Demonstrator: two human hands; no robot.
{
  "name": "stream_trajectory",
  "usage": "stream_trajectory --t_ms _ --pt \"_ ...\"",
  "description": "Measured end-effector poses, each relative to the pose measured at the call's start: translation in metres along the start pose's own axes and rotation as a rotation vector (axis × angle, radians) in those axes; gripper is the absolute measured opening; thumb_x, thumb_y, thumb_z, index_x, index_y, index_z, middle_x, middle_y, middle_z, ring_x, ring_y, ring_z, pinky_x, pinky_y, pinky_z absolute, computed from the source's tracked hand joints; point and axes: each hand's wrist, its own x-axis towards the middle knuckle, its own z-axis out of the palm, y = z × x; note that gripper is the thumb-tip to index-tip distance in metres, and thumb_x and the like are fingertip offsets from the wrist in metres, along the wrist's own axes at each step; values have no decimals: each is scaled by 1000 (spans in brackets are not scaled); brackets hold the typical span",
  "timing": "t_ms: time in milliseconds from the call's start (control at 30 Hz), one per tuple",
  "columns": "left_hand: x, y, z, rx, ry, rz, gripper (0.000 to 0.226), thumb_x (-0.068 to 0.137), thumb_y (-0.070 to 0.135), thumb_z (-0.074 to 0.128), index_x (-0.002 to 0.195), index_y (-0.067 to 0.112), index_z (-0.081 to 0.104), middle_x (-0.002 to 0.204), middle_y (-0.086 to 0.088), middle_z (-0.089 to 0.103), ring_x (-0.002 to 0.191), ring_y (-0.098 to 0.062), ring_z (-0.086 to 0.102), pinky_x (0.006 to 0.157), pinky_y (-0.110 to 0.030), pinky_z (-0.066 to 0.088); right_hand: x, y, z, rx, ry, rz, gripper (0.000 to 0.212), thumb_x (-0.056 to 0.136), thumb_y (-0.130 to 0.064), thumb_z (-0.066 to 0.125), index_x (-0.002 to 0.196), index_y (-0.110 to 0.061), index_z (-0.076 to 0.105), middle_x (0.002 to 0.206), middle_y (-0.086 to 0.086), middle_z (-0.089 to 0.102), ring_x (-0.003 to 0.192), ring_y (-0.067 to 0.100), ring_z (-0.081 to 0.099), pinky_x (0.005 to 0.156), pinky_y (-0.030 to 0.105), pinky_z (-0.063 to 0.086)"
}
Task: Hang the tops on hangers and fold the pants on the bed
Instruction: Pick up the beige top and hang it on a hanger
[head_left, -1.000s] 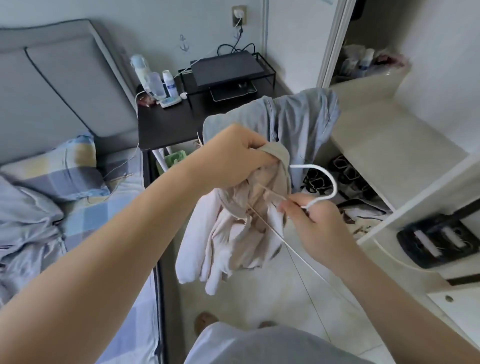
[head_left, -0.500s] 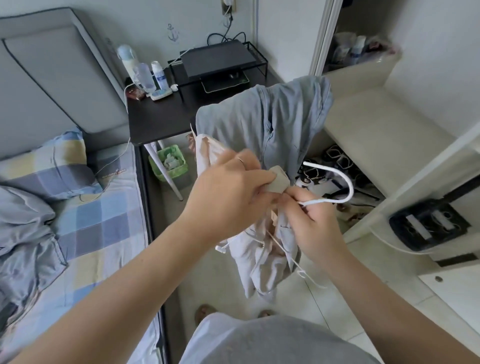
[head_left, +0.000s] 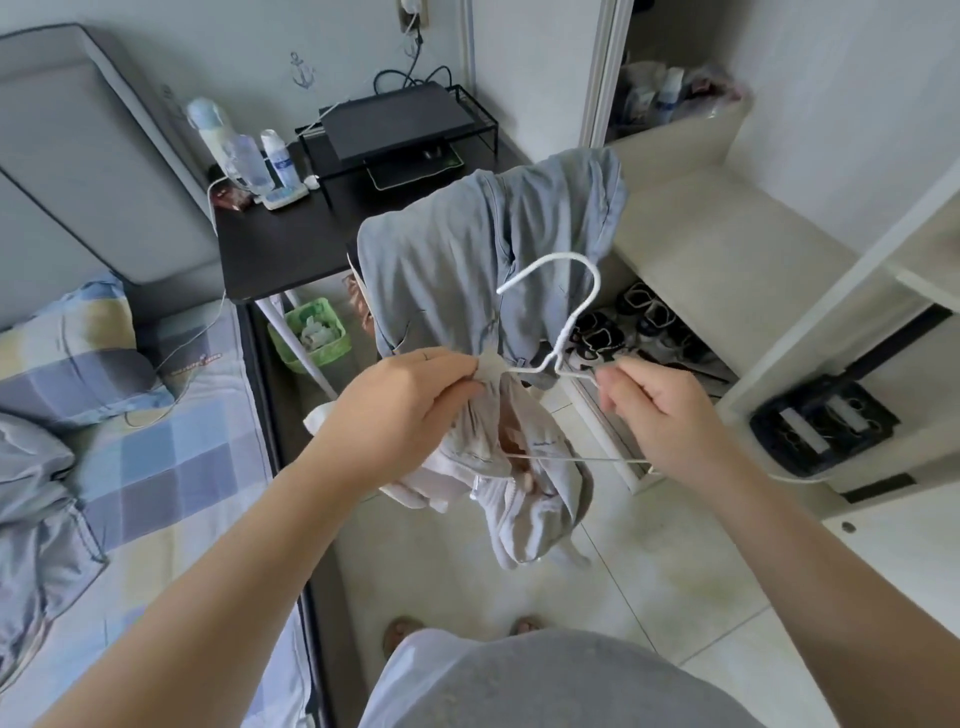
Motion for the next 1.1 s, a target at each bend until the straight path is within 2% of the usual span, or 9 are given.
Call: stream_trajectory --t_ms 200,300,400,500,600,667,800,967,1100 --pt "-2 16 14 -63 54 -83 19 101 19 53 90 13 67 72 13 50 65 -15 50 57 -36 47 12 -7 19 -71 24 -60 40 104 -26 50 65 -18 51 47 -15 44 45 7 41 51 19 28" --pt "-3 18 20 -92 5 -108 22 102 13 55 81 13 61 70 11 50 64 -16 50 58 -37 45 13 -6 24 -83 -15 -87 35 103 -25 52 70 -14 58 51 -9 46 49 10 42 54 36 39" --pt "-8 14 22 -118 49 -215 32 101 10 55 70 18 55 63 4 48 61 -15 48 59 -41 44 8 -3 26 -95 97 -205 8 98 -13 61 95 -8 67 85 -2 64 84 14 61 80 32 49" --pt "-15 10 20 -146 187 -337 32 101 8 55 70 7 53 61 2 48 59 -16 45 57 -36 42 -8 5 34 -130 253 -299 14 92 -13 62 104 -6 64 99 1 63 97 18 60 88 29 45" --pt "-17 16 19 -210 313 -431 32 101 9 55 69 5 51 57 5 43 55 -11 36 53 -19 31 -28 6 63 -29 -84 -109 27 91 -31 64 118 -25 59 112 -19 62 107 0 59 90 20 47" --pt "-16 19 19 -254 342 -447 31 101 10 54 72 0 52 58 -3 45 56 -15 35 53 -25 31 -31 8 86 -56 -336 1 53 90 -42 65 139 -34 46 131 -21 53 122 -4 49 103 22 41" --pt "-16 20 18 -301 365 -445 31 101 12 54 71 5 52 57 4 42 53 -10 33 51 -20 28 -21 17 112 -52 -270 59 52 90 -25 70 136 -29 47 114 -13 66 105 12 64 93 36 52" --pt "-19 9 15 -329 399 -488 38 102 17 54 65 20 44 53 12 37 51 -6 31 49 -16 25 -20 35 114 -67 -244 63 12 94 -14 62 104 -21 65 94 -6 67 77 6 58 70 24 44" --pt "-24 -8 11 -346 415 -522 36 102 19 55 66 19 48 53 14 37 51 -4 32 48 -15 25 -22 56 103 -49 -311 90 18 97 -17 55 80 -20 52 71 -14 54 62 3 49 58 20 34"
